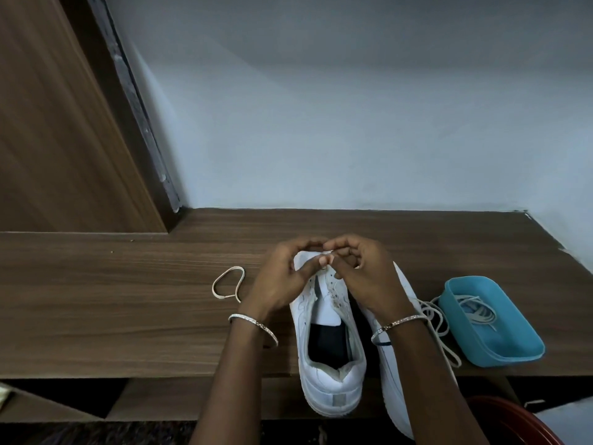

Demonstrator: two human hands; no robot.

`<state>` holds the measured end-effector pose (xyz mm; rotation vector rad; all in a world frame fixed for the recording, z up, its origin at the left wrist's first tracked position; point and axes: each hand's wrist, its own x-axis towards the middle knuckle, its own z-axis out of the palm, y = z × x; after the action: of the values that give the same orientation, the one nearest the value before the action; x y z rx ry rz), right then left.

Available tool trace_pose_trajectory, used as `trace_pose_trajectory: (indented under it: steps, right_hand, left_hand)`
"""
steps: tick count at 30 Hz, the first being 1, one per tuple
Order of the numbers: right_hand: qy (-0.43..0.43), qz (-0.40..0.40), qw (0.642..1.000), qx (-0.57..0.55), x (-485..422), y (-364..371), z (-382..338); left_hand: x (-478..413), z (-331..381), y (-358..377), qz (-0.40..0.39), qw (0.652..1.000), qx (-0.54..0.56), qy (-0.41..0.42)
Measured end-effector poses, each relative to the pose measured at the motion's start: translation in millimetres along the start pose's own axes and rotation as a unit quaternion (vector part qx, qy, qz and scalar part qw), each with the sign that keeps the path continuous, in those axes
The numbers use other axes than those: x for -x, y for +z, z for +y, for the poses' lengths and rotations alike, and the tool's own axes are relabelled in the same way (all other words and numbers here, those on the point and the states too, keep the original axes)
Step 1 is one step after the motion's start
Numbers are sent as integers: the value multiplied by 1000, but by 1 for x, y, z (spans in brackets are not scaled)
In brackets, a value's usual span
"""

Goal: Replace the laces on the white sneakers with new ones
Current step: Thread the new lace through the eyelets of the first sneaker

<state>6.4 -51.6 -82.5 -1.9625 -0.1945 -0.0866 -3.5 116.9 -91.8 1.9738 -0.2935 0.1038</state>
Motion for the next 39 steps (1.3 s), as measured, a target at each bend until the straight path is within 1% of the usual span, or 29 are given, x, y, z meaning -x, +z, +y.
trace_pose_trajectory:
  steps: [4, 6, 9, 10, 12, 15, 18, 19, 20, 22, 23, 25, 27, 29, 31, 33, 35, 37, 39]
  right_hand:
    - [22, 2, 999, -40, 4, -10, -1]
    - [35, 1, 996, -81, 5, -19, -4]
    - [47, 12, 992, -118, 6, -35, -5]
    - [49, 18, 991, -126, 6, -41, -4]
    - [54, 41, 987, -143, 6, -55, 0]
    - [78, 91, 976, -180, 7, -73, 7]
    - [87, 136, 968, -193, 8, -89, 15]
    - [82, 143, 968, -190, 8, -91, 16]
    - [78, 145, 968, -189, 8, -93, 16]
    - [73, 130, 970, -193, 9, -90, 13]
    - [72, 113, 972, -192, 9, -86, 10]
    - [54, 65, 982, -169, 9, -76, 1]
    - [25, 18, 988, -149, 10, -66, -6]
    - [12, 1, 989, -149, 10, -61, -9]
    - [15, 8, 987, -161, 10, -63, -9]
    - [21, 20, 985, -172, 11, -67, -8]
    - [33, 31, 984, -171, 11, -73, -5]
    - [45, 41, 983, -173, 11, -79, -2]
    - [60, 59, 982, -170, 12, -85, 2]
  left_hand:
    - [-2, -10, 5, 18, 999, 36, -19]
    - [-4, -15, 7, 47, 998, 37, -30]
    - [-10, -26, 7, 130, 989, -58, -43]
    - [-11, -32, 5, 155, 982, -91, -56]
    - [-11, -39, 4, 193, 969, -122, -95]
    - [-9, -46, 6, 220, 954, -135, -154]
    - [-7, -42, 10, 219, 942, -174, -188]
    - [-7, -39, 10, 223, 941, -178, -182]
    - [-8, -36, 10, 231, 944, -175, -158]
    - [-9, -23, 11, 225, 959, -161, -67]
    - [-10, -15, 12, 194, 969, -155, -21]
    - [-14, 5, 19, 103, 982, -150, 47]
    - [-15, 21, 29, 40, 984, -147, 89]
    - [-15, 30, 33, 22, 987, -121, 106]
    - [-15, 30, 31, 23, 993, -76, 89]
    - [-13, 27, 24, 53, 996, -51, 54]
    - [-13, 18, 16, 121, 992, -23, 10]
    - [-12, 7, 7, 201, 979, -22, -27]
    - [-10, -4, -3, 266, 960, -55, -60]
